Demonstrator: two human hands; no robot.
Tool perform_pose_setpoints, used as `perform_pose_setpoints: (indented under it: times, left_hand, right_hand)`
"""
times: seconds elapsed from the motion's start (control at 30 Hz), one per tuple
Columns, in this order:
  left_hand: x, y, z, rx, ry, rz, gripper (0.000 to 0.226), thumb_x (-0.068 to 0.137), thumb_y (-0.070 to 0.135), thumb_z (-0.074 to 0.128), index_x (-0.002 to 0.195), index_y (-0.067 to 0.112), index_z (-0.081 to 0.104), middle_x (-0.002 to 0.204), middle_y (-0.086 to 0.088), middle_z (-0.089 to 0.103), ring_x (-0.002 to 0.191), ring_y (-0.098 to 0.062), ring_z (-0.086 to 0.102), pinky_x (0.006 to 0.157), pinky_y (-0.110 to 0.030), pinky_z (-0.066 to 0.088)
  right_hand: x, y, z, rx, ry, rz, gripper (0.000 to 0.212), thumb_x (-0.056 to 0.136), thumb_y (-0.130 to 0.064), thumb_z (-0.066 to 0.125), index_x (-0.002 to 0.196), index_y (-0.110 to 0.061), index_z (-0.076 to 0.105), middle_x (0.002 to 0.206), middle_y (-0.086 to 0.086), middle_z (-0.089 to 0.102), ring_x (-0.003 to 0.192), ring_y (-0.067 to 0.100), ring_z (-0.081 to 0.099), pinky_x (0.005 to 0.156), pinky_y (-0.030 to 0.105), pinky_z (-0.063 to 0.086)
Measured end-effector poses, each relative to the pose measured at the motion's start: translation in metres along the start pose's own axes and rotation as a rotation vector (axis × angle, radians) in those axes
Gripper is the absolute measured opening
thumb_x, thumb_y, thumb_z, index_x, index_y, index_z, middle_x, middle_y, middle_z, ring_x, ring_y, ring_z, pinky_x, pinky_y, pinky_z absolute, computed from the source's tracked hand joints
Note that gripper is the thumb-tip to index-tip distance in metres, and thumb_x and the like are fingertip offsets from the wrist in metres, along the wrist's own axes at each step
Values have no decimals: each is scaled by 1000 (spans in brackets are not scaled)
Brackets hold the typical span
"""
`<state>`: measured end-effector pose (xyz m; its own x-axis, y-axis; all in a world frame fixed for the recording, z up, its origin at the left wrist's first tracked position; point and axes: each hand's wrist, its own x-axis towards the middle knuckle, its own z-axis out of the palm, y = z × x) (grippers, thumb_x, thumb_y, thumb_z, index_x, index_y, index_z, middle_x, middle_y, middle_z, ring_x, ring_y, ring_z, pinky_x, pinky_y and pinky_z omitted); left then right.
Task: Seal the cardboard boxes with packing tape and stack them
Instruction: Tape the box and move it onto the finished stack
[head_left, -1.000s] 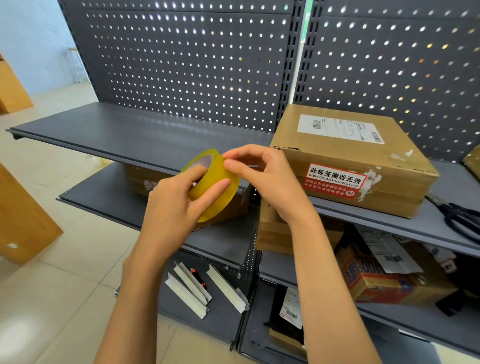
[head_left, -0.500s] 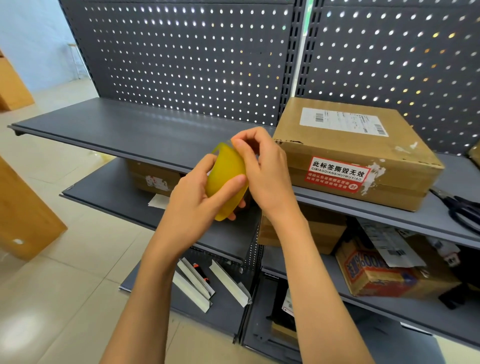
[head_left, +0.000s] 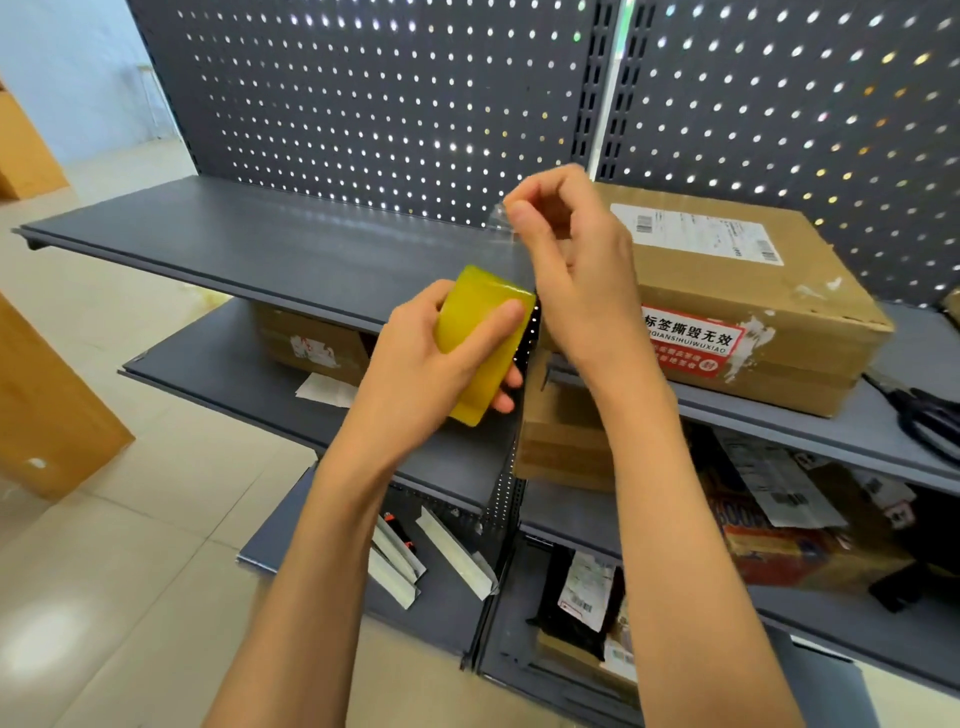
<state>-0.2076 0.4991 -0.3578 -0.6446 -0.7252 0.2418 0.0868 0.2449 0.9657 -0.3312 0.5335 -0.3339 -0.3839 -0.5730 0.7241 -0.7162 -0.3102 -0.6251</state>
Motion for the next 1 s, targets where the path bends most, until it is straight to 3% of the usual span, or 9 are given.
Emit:
perform_pose_setpoints:
  times: [0.2, 0.3, 0.53, 0.73, 0.87, 1.0]
  left_hand:
    - [-9, 4, 6, -263, -145, -149, 27, 82, 34, 56, 96, 11, 58, 68, -11, 69, 54, -22, 66, 54, -29, 55]
    - [-11, 1, 11, -267, -127, -162, 22, 88, 27, 54, 98, 6, 57, 60, -11, 65, 47, -20, 61, 51, -29, 55]
    - [1, 2, 31, -214, -72, -336, 23, 93, 29, 57, 87, 7, 60, 49, -6, 61, 36, -14, 54, 41, -20, 49]
    - [-1, 5, 43, -278, -29, -292, 26, 90, 35, 57, 82, 11, 62, 56, -10, 66, 45, -16, 61, 50, -27, 54]
    - [1, 6, 45, -303, -72, -266, 17, 91, 28, 58, 94, 12, 63, 66, -9, 71, 57, -17, 69, 60, -30, 58]
    - [8, 6, 45, -313, -78, -292, 18, 93, 26, 57, 97, 9, 62, 66, -7, 72, 58, -15, 69, 61, -30, 58]
  right_hand:
    - [12, 13, -19, -58, -1, 22, 9, 92, -14, 57, 90, -11, 66, 85, -4, 63, 75, 0, 54, 69, 14, 38]
    - [12, 20, -30, -52, 21, 41, 8, 89, -12, 61, 88, -12, 69, 79, -12, 61, 69, -5, 53, 67, 9, 36]
    - [26, 26, -40, -256, 40, -114, 9, 88, -11, 61, 87, -8, 69, 85, -2, 62, 73, -6, 50, 69, 7, 37]
    - [33, 49, -46, -243, -20, -2, 9, 88, -14, 62, 88, -11, 71, 84, -2, 64, 68, -7, 51, 67, 7, 36]
    - [49, 57, -49, -273, -77, 52, 8, 88, -13, 63, 87, -14, 71, 81, -9, 61, 66, -12, 51, 66, 5, 36]
    - [53, 71, -46, -275, -144, 109, 10, 88, -11, 62, 84, -17, 69, 78, -11, 61, 64, -10, 51, 63, 6, 36]
